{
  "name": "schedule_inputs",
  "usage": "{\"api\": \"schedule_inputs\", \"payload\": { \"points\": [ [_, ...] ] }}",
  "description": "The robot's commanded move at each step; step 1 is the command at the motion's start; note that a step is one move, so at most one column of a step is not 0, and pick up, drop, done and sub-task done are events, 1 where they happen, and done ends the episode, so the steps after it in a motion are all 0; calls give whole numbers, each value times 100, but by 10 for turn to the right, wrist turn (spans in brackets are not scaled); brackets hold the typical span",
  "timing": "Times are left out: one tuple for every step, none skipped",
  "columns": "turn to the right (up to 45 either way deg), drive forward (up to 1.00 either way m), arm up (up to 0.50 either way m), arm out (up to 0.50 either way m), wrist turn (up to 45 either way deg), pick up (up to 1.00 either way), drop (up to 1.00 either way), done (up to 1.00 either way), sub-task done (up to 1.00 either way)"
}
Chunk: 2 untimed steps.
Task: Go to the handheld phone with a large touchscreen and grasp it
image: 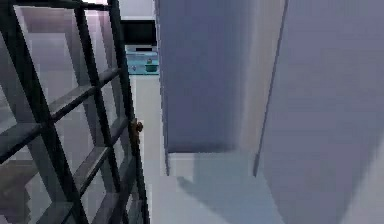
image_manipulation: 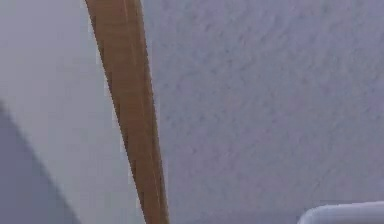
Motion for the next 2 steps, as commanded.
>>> {"api": "schedule_inputs", "payload": {
  "points": [
    [0, 100, 0, 0, 0, 0, 0, 0, 0],
    [-150, 0, 0, 0, 0, 0, 0, 0, 0]
  ]
}}
